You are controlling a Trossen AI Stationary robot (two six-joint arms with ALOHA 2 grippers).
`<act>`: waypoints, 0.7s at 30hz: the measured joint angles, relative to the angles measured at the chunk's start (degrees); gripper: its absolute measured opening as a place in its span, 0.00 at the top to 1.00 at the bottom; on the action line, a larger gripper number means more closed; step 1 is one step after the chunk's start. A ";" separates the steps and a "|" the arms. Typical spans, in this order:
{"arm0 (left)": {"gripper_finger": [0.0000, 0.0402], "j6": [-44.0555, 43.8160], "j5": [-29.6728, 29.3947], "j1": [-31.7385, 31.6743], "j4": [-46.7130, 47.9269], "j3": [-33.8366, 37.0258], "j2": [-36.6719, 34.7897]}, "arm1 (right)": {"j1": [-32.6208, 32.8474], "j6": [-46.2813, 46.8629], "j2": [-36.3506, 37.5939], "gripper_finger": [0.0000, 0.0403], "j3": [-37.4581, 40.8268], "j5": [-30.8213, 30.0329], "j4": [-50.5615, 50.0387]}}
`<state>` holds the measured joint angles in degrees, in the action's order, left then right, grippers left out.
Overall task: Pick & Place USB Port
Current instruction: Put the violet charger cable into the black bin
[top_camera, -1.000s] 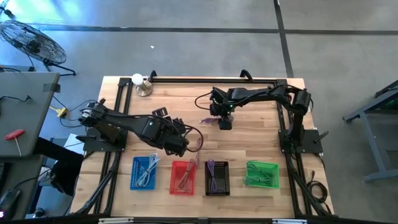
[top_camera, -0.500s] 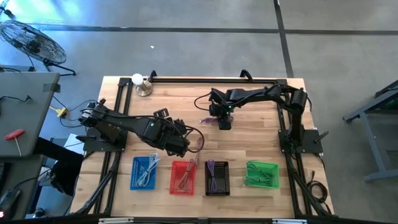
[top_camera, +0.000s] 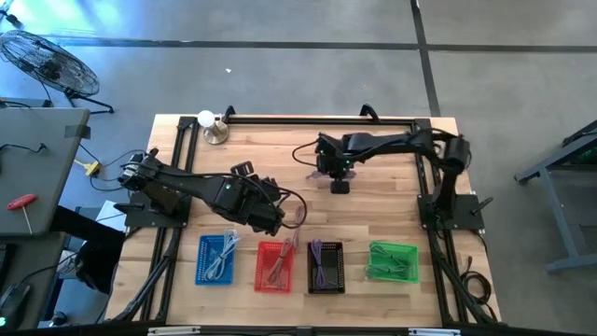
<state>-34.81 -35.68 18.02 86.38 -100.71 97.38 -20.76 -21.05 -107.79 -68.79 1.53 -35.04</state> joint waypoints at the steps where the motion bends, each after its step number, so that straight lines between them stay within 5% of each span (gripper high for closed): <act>1: 0.58 0.00 -0.44 0.00 -0.18 0.00 0.00 | 0.50 0.53 1.76 0.98 -0.01 -0.39 -0.51; 15: 0.58 -0.02 -3.98 0.00 -1.31 0.00 0.00 | 19.38 31.23 31.74 0.98 -0.15 6.26 -5.83; 21: 0.58 -0.22 -3.91 0.00 -2.37 0.00 0.00 | 31.45 50.32 36.13 0.98 0.39 -2.65 -4.12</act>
<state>-35.03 -39.59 18.02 84.01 -100.71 97.38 10.69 29.27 -71.67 -68.40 -1.12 -39.16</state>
